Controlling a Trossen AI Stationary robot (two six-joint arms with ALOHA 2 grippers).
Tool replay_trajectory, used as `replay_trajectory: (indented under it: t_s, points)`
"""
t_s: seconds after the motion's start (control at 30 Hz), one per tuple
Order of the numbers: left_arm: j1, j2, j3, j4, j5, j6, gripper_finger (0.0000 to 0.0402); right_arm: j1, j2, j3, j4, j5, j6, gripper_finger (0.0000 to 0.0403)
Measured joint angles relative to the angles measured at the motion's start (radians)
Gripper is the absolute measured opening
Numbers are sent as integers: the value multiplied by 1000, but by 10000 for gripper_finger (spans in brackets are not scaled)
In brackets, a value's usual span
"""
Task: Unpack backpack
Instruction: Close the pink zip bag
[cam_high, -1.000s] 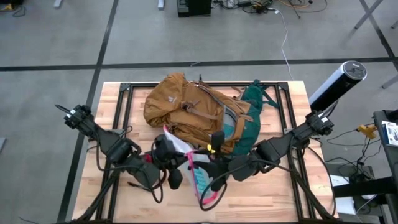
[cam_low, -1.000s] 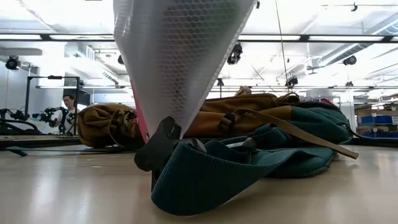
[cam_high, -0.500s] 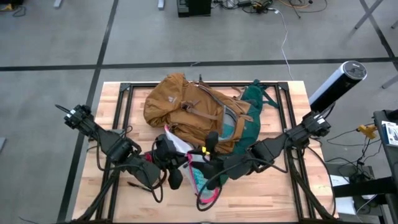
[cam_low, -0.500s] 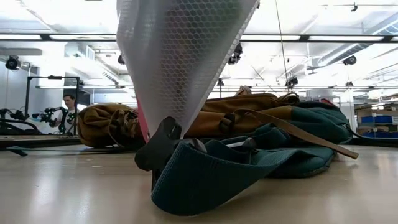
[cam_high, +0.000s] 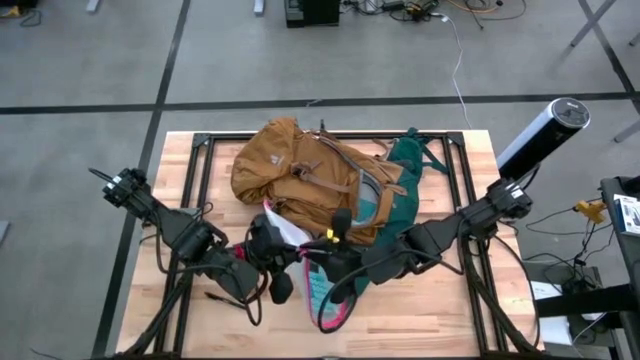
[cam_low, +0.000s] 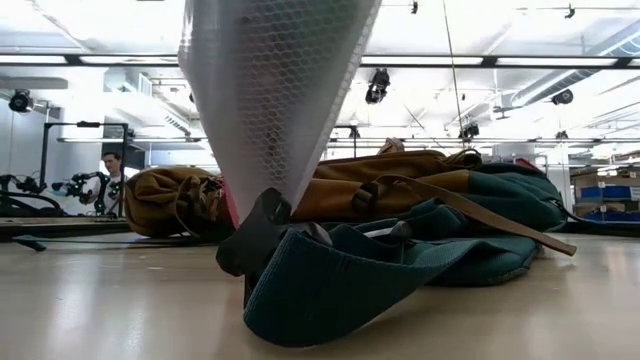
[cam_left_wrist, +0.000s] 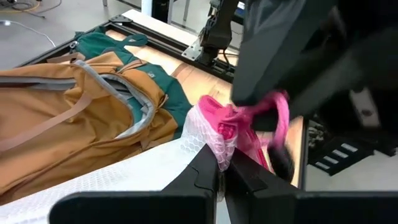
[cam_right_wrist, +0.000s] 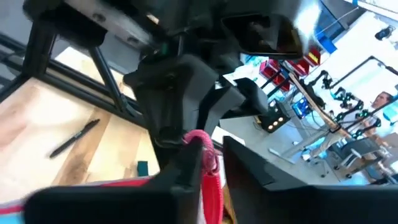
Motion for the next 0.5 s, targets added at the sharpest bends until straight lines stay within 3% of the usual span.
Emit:
replay_trajectory:
  t_s: [0.5]
  points:
    - [-1,-91,0,-17,18,69,0,39,-37,1,-96,12,187,1]
